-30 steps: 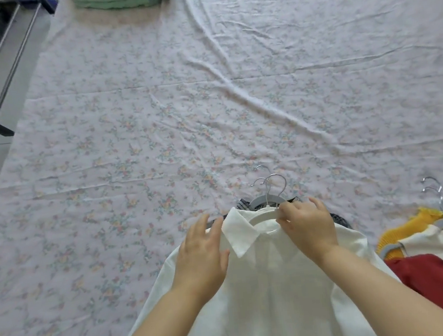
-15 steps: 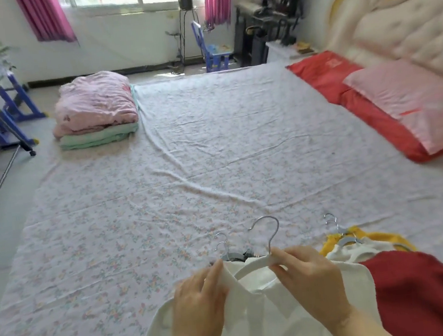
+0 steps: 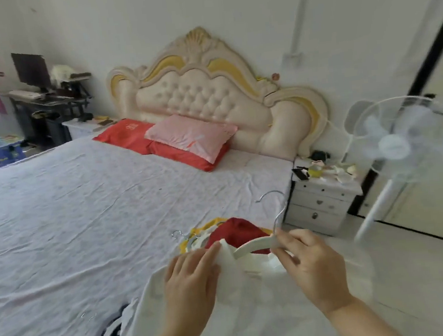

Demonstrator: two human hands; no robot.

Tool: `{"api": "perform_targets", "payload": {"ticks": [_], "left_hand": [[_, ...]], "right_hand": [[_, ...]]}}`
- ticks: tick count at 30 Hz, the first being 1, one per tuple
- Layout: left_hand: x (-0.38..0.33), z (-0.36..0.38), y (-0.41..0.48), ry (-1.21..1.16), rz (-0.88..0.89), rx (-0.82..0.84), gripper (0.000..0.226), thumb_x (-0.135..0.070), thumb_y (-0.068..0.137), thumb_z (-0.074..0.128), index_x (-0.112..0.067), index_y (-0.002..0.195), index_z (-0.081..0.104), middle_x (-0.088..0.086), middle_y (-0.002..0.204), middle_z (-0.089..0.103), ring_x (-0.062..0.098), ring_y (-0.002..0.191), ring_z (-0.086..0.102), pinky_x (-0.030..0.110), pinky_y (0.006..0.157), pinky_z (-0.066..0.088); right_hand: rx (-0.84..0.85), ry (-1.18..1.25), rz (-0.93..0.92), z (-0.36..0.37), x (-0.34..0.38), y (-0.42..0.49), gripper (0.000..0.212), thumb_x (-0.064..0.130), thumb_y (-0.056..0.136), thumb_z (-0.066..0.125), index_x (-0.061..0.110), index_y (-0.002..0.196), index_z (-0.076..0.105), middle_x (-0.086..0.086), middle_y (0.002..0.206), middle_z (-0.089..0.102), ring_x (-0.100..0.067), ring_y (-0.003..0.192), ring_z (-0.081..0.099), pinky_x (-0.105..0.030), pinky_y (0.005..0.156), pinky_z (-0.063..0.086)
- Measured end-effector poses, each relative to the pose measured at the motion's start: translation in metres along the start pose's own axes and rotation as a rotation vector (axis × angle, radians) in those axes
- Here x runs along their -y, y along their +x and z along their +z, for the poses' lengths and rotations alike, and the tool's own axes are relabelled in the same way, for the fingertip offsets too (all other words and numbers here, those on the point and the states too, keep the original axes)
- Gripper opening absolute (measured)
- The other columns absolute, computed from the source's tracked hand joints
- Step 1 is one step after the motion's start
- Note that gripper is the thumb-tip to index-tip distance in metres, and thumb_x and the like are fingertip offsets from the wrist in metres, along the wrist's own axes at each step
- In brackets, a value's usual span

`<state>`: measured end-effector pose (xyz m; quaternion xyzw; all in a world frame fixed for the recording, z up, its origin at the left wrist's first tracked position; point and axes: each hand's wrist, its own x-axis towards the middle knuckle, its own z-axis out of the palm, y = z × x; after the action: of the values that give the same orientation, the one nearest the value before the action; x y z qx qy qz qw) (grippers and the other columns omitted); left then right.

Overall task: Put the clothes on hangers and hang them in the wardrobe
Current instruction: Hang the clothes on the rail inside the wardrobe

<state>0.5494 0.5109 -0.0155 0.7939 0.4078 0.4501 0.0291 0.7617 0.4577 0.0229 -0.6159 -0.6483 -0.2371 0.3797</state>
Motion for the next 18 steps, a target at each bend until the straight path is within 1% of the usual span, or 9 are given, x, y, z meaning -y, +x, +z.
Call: {"api": "perform_targets", "payload": {"ticks": [2, 4, 6, 9, 11, 14, 16, 18], "left_hand": [[-0.044, 0.02, 0.011, -0.092, 0.118, 0.047, 0.037, -0.027, 0.084, 0.045, -0.023, 0.117, 0.063, -0.006, 0.097, 0.066, 0.01, 0.092, 0.05, 0.027, 0.086, 0.033], [-0.094, 0.041, 0.017, -0.177, 0.23, 0.1, 0.037, -0.027, 0.084, 0.045, -0.024, 0.117, 0.06, -0.007, 0.096, 0.065, 0.011, 0.092, 0.049, 0.026, 0.086, 0.032], [-0.151, 0.059, 0.016, -0.274, 0.318, 0.155, 0.038, -0.028, 0.083, 0.045, -0.023, 0.117, 0.061, -0.006, 0.093, 0.066, 0.011, 0.089, 0.048, 0.025, 0.084, 0.032], [-0.245, 0.081, 0.001, -0.413, 0.438, 0.23, 0.039, -0.029, 0.084, 0.043, -0.022, 0.116, 0.063, -0.006, 0.093, 0.067, 0.01, 0.086, 0.049, 0.025, 0.08, 0.033], [-0.312, 0.09, -0.019, -0.489, 0.529, 0.283, 0.04, -0.029, 0.084, 0.041, -0.021, 0.116, 0.064, -0.005, 0.093, 0.067, 0.013, 0.085, 0.053, 0.025, 0.079, 0.032], [-0.414, 0.092, -0.065, -0.603, 0.629, 0.374, 0.042, -0.032, 0.086, 0.039, -0.02, 0.115, 0.066, -0.003, 0.094, 0.068, 0.024, 0.082, 0.063, 0.027, 0.079, 0.035], [-0.479, 0.086, -0.1, -0.687, 0.68, 0.411, 0.042, -0.033, 0.086, 0.038, -0.02, 0.114, 0.067, -0.003, 0.091, 0.068, 0.025, 0.079, 0.063, 0.03, 0.077, 0.042], [-0.54, 0.078, -0.138, -0.779, 0.743, 0.421, 0.04, -0.03, 0.085, 0.039, -0.019, 0.11, 0.068, -0.003, 0.087, 0.068, 0.025, 0.074, 0.064, 0.032, 0.071, 0.046]], "right_hand": [[-0.057, -0.117, 0.09, -0.051, -0.028, -0.018, 0.028, 0.031, 0.072, 0.075, 0.025, 0.099, 0.074, 0.009, 0.076, 0.066, -0.009, 0.054, 0.059, -0.015, 0.046, 0.046], [-0.105, -0.218, 0.171, -0.105, -0.053, -0.04, 0.038, 0.022, 0.061, 0.087, 0.024, 0.097, 0.074, 0.007, 0.076, 0.066, -0.012, 0.056, 0.062, -0.018, 0.046, 0.049], [-0.153, -0.34, 0.248, -0.163, -0.073, -0.067, 0.041, 0.02, 0.057, 0.088, 0.025, 0.095, 0.074, 0.006, 0.077, 0.066, -0.013, 0.06, 0.064, -0.019, 0.046, 0.05], [-0.219, -0.523, 0.375, -0.257, -0.092, -0.115, 0.04, 0.021, 0.056, 0.089, 0.027, 0.093, 0.074, 0.008, 0.078, 0.066, -0.01, 0.067, 0.063, -0.017, 0.049, 0.048], [-0.253, -0.637, 0.431, -0.322, -0.097, -0.153, 0.039, 0.021, 0.056, 0.089, 0.027, 0.091, 0.074, 0.007, 0.078, 0.067, -0.012, 0.067, 0.065, -0.017, 0.049, 0.049], [-0.266, -0.785, 0.523, -0.421, -0.089, -0.214, 0.039, 0.016, 0.054, 0.089, 0.025, 0.088, 0.074, 0.006, 0.079, 0.067, -0.013, 0.062, 0.065, -0.018, 0.049, 0.05], [-0.26, -0.885, 0.578, -0.484, -0.076, -0.254, 0.037, 0.017, 0.055, 0.089, 0.025, 0.088, 0.073, 0.007, 0.08, 0.067, -0.011, 0.062, 0.064, -0.016, 0.049, 0.049], [-0.265, -0.975, 0.64, -0.541, -0.061, -0.291, 0.036, 0.018, 0.057, 0.088, 0.026, 0.088, 0.073, 0.008, 0.08, 0.066, -0.01, 0.061, 0.064, -0.016, 0.049, 0.049]]}}
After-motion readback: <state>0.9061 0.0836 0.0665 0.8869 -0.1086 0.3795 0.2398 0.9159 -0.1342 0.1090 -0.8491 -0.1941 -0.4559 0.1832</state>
